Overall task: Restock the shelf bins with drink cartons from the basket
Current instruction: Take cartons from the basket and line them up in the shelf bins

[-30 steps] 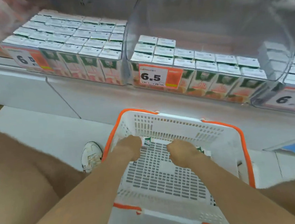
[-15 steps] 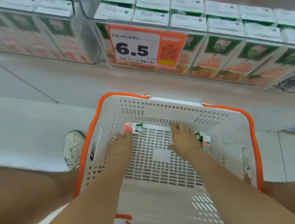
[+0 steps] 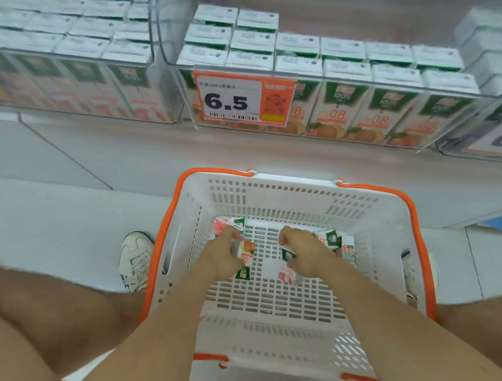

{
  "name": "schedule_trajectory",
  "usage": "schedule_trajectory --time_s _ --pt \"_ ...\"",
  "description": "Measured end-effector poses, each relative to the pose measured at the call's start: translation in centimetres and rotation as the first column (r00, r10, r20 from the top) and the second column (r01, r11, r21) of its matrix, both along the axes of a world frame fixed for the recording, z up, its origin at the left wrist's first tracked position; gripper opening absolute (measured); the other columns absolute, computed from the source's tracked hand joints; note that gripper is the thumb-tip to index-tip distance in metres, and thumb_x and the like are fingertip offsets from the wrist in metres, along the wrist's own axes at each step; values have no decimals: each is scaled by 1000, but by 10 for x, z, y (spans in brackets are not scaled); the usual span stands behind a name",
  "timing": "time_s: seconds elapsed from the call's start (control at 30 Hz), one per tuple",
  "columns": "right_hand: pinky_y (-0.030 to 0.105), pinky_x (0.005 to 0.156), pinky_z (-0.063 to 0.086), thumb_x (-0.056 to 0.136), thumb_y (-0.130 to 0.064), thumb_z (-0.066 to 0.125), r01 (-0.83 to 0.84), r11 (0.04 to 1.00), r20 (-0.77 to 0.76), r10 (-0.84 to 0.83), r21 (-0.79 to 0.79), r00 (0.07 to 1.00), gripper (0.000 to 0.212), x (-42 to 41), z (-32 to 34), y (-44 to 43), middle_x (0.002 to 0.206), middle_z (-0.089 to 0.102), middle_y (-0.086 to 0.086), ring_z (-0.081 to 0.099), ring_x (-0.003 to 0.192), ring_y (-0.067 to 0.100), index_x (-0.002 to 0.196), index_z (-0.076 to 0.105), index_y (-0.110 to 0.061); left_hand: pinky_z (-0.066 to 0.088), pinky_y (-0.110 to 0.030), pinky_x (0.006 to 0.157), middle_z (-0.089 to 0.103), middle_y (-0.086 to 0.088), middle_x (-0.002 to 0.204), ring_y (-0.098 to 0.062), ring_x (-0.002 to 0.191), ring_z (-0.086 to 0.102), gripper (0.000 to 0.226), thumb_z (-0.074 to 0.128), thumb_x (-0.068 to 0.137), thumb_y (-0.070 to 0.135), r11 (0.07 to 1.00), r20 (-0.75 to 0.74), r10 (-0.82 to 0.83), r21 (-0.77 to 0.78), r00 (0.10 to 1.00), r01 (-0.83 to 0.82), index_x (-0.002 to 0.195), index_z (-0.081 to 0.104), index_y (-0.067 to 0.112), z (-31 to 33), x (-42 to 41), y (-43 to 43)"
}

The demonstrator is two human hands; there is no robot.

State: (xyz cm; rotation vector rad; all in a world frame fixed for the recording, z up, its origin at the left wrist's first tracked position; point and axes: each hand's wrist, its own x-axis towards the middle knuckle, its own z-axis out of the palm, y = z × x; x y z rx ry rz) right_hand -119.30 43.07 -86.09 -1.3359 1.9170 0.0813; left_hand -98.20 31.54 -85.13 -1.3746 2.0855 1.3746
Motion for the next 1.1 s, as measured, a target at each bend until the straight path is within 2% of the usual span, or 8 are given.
schedule_trajectory --time_s 0.13,0.23,0.3,0.37,0.5,0.7,1.0,1.1 --pt "27 103 40 91 -7 74 71 996 109 -65 -48 992 70 0 45 -13 149 51 10 51 137 28 154 44 -14 53 -28 68 67 -5 103 -20 83 65 46 85 83 18 995 -57 92 55 994 -89 119 56 22 38 -5 -8" --pt "29 98 46 87 -13 80 90 986 117 -74 -141 990 48 -5 91 -19 133 57 3 58 123 23 133 65 -18 58 -35 80 72 -5 106 -20 91 70 44 85 70 34 995 -87 92 37 992 -89 108 68 17 75 -11 -17" --pt "30 88 48 86 -17 83 61 988 142 -40 -142 989 45 -8 121 -20 124 53 -5 58 114 17 127 66 -26 57 -32 75 71 -4 112 -18 93 70 40 81 76 32 998 -102 56 25 993 -54 113 69 21 102 -14 -22" --pt "33 88 50 84 -21 85 -27 988 109 43 -150 993 48 -10 153 -22 123 56 -2 59 114 18 127 64 -30 61 -32 68 72 -7 111 -17 85 71 29 74 88 24 999 -103 -5 40 995 9 116 68 22 129 -16 -26" --pt "43 101 51 85 -29 84 -198 970 -18 197 -145 980 64 -5 216 -28 131 61 3 54 122 21 142 54 -28 66 -39 81 71 -8 114 -22 94 75 35 71 94 20 979 -45 -197 50 979 199 128 67 23 185 -19 -33" --pt "36 97 49 94 -28 70 -275 923 -129 248 -271 960 47 8 301 -32 135 61 1 57 124 22 139 60 -18 56 -29 70 67 -3 102 -19 83 66 35 74 93 23 930 -50 -344 -159 938 332 127 68 23 278 -24 -39" --pt "35 82 50 88 -23 59 -75 810 -105 17 -582 994 35 9 369 -26 110 72 -4 57 96 16 120 71 -28 59 -44 96 81 -4 101 -24 98 77 24 80 87 4 968 -407 -217 -207 887 141 109 72 11 362 -13 -37" --pt "32 76 44 84 -33 51 -24 751 -112 -67 -659 991 40 4 383 -27 101 72 -3 56 90 19 118 71 -28 62 -36 83 78 -1 107 -20 97 76 21 80 92 10 961 -541 -214 -268 814 75 110 77 19 374 -14 -36"
